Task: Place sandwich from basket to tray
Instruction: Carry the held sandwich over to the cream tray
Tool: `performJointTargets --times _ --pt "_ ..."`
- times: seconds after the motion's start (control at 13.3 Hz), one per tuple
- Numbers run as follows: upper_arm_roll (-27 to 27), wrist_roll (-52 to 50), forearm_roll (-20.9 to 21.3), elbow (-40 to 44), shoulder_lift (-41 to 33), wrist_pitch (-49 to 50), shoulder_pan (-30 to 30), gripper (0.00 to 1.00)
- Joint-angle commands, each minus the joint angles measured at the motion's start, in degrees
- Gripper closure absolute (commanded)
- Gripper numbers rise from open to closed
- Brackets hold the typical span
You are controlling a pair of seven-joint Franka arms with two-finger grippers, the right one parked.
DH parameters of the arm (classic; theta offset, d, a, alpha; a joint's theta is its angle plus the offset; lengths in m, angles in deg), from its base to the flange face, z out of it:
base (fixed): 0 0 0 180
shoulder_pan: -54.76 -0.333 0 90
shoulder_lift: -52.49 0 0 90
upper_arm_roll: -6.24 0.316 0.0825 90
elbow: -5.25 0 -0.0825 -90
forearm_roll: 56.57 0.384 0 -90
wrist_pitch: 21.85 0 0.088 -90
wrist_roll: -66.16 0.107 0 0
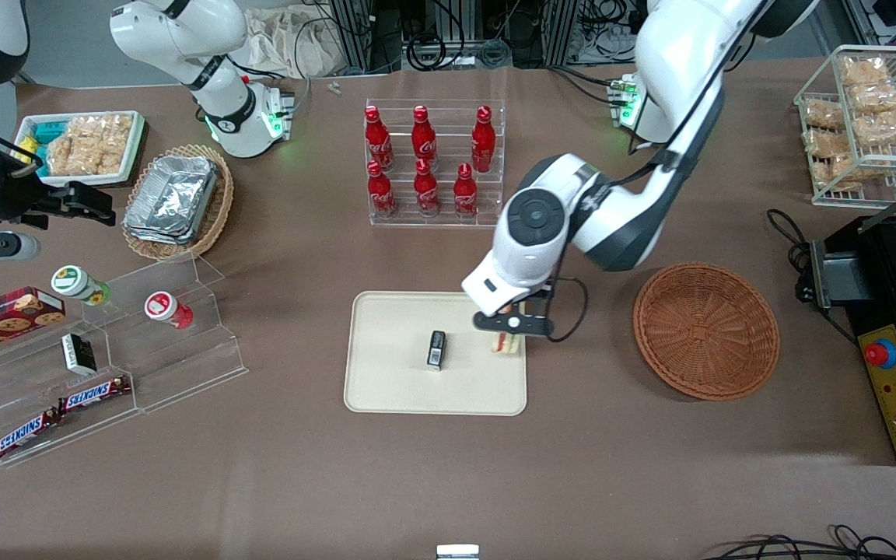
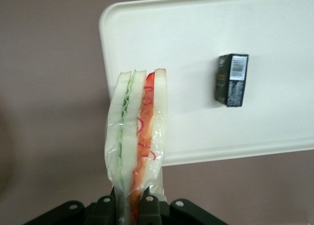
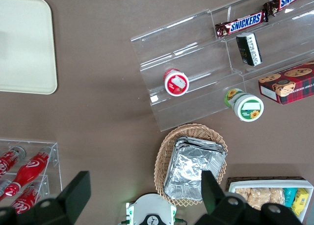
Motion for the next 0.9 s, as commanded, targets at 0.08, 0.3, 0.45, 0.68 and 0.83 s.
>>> performJointTargets --times 0.08,0.3,0.45,0.68,0.83 --pt "0.7 -0.35 1.97 5.58 6.87 -3.16 0.49 1.0" --pt "0.79 -0.62 4.51 5.67 8.98 -4.4 0.4 1.0" --pt "0.79 -0.7 4.7 5.93 10.91 -7.64 0.14 1.0" --pt "0.88 -0.88 4.7 5.93 11.71 -8.09 0.05 1.0" --pt "0.88 -1.93 4.96 5.93 12.24 -8.01 0.14 0.94"
